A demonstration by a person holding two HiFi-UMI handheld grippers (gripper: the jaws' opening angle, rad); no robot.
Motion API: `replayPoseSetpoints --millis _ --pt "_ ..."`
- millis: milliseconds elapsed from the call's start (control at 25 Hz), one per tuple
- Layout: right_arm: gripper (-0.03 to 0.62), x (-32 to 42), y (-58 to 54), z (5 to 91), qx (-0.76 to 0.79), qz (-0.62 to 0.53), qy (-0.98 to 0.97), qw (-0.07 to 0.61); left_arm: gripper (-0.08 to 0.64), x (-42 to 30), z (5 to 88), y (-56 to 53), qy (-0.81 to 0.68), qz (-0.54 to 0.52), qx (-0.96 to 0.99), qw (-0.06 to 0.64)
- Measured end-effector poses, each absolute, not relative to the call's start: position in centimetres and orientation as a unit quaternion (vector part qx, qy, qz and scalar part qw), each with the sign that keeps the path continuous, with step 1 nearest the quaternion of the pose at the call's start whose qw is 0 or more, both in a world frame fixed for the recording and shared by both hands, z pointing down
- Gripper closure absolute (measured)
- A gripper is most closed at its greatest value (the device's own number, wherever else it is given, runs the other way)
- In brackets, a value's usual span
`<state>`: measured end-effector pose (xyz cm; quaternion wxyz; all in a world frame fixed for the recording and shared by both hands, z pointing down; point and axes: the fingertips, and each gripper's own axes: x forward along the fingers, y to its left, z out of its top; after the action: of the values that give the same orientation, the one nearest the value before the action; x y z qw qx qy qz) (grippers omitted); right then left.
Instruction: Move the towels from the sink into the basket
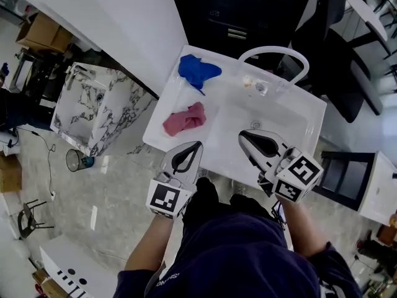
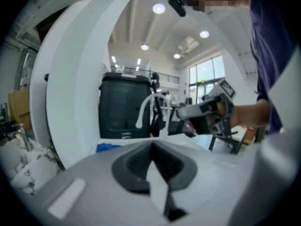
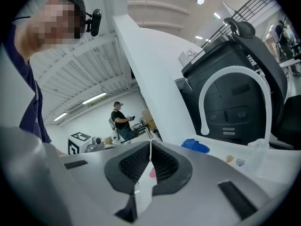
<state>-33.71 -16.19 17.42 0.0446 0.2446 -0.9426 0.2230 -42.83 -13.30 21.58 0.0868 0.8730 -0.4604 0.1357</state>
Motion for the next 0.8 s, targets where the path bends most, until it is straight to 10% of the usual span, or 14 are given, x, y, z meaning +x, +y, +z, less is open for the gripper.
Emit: replayPoseSetpoints --millis 800 --pt "0.541 -44.4 -28.3 26.9 0.321 0.249 -0.905 0.127 0.557 -53.0 25.3 -23.0 -0.409 0.118 0.896 0.125"
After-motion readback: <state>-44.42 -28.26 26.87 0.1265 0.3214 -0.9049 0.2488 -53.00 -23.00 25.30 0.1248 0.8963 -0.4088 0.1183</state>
